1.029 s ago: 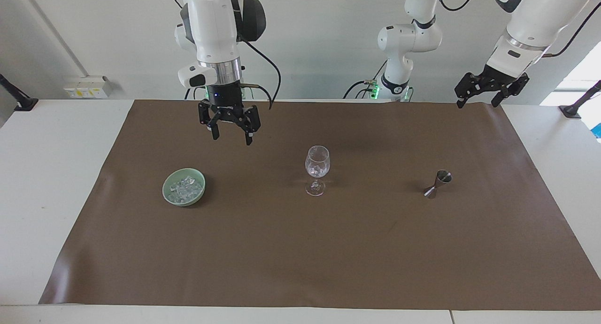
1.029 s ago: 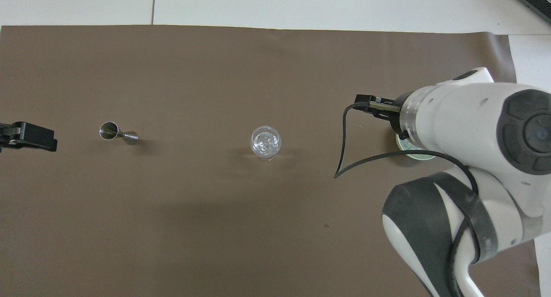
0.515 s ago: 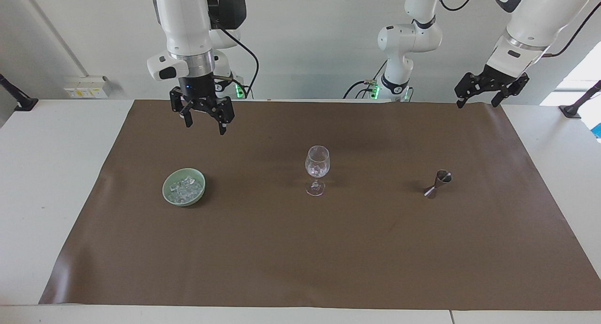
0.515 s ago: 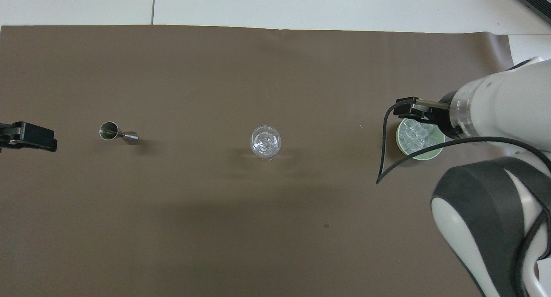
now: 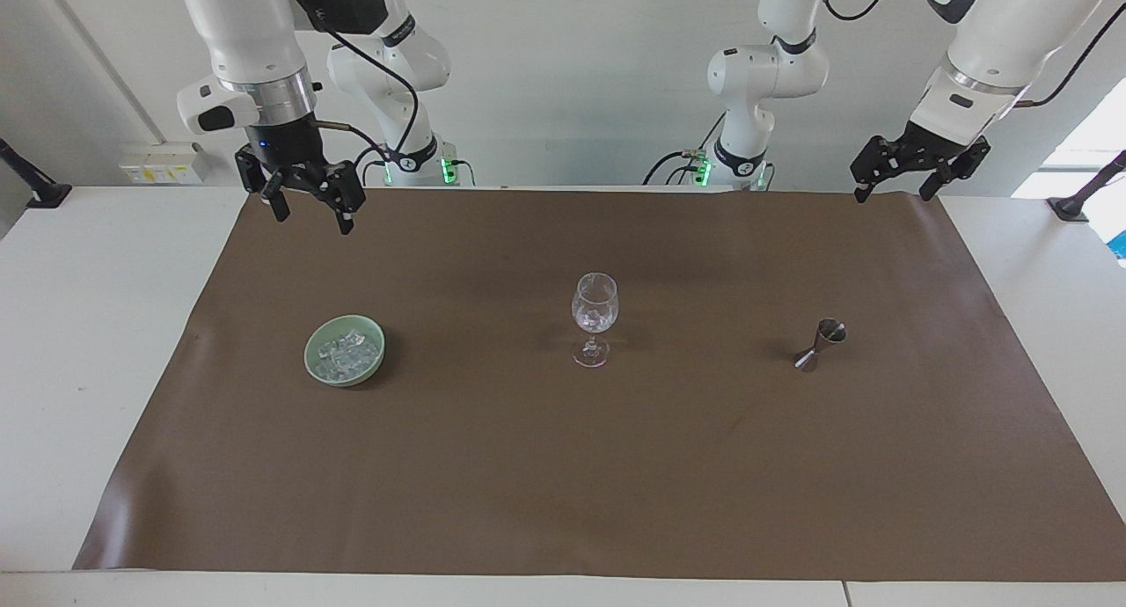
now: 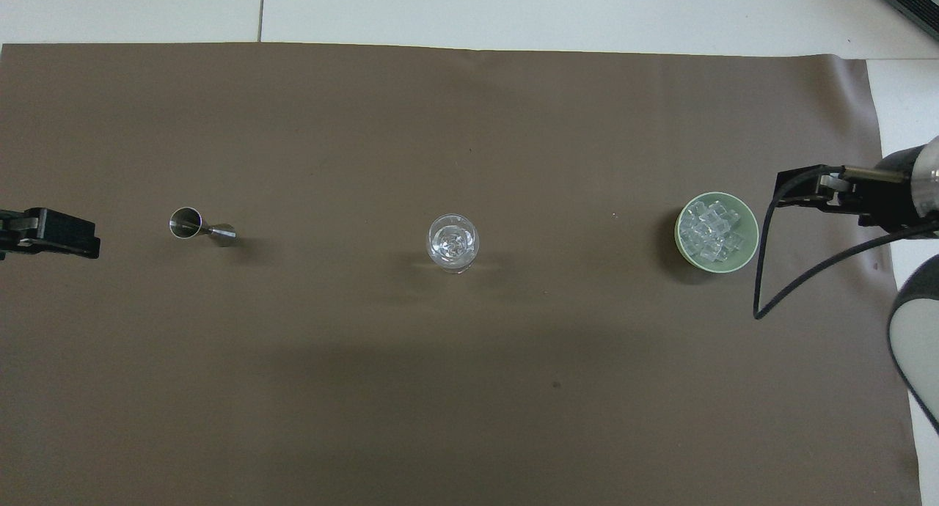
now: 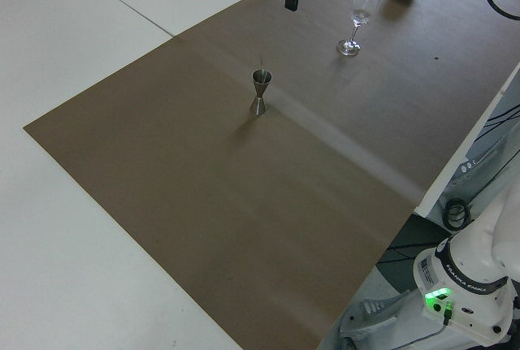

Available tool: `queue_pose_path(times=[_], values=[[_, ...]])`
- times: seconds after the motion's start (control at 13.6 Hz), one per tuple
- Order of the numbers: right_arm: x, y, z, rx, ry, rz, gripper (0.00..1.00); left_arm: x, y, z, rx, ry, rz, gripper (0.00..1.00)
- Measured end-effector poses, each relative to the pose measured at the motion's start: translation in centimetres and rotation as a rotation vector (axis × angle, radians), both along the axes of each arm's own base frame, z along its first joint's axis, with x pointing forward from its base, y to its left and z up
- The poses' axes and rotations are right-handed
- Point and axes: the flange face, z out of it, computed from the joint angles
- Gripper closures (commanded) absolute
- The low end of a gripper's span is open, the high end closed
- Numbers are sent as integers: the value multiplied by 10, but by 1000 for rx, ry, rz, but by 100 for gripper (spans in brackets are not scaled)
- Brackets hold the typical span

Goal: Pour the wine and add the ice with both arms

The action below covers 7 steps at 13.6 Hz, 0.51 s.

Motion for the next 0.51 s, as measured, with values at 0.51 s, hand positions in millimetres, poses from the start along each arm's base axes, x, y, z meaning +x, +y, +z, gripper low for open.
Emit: queue_pose_path(times=[0.51], values=[[-6, -52, 2, 28, 21, 22, 0, 0, 3, 0, 0, 0, 6, 0]])
